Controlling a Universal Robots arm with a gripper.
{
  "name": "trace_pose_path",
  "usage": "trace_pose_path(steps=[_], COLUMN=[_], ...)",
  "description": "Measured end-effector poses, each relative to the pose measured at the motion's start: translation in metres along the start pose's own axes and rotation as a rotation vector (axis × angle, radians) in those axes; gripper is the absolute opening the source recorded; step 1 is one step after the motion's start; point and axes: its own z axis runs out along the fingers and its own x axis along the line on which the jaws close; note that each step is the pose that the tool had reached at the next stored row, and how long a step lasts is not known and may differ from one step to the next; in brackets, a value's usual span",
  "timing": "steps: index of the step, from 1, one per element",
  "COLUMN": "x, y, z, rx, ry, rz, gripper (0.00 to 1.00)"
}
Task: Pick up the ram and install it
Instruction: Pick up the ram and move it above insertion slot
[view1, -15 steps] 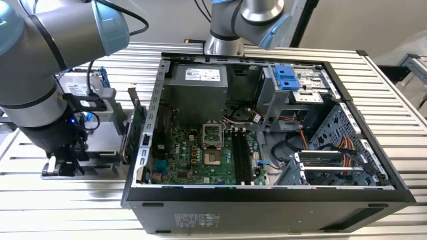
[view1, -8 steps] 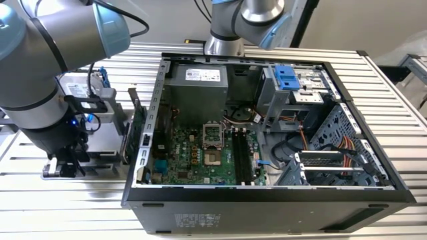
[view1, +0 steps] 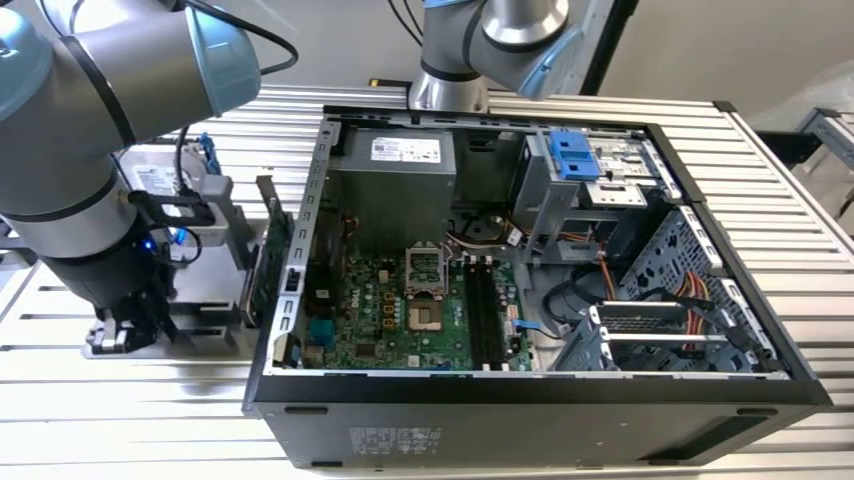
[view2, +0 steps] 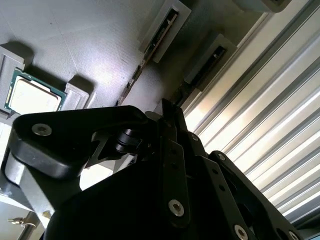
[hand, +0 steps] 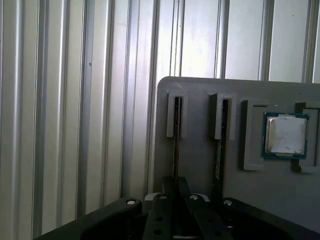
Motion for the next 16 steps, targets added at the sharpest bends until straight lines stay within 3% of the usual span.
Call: trace_pose_path(steps=[5, 6, 16], x=[0.0, 0.0, 0.0], y=[0.0, 0.0, 0.0], z=[0.0001, 0.0001, 0.0003], rx=[0.0, 0.0, 0.0], ry=[0.0, 0.0, 0.0], rz=[0.0, 0.0, 0.0], gripper=[1.0, 0.0, 0.0])
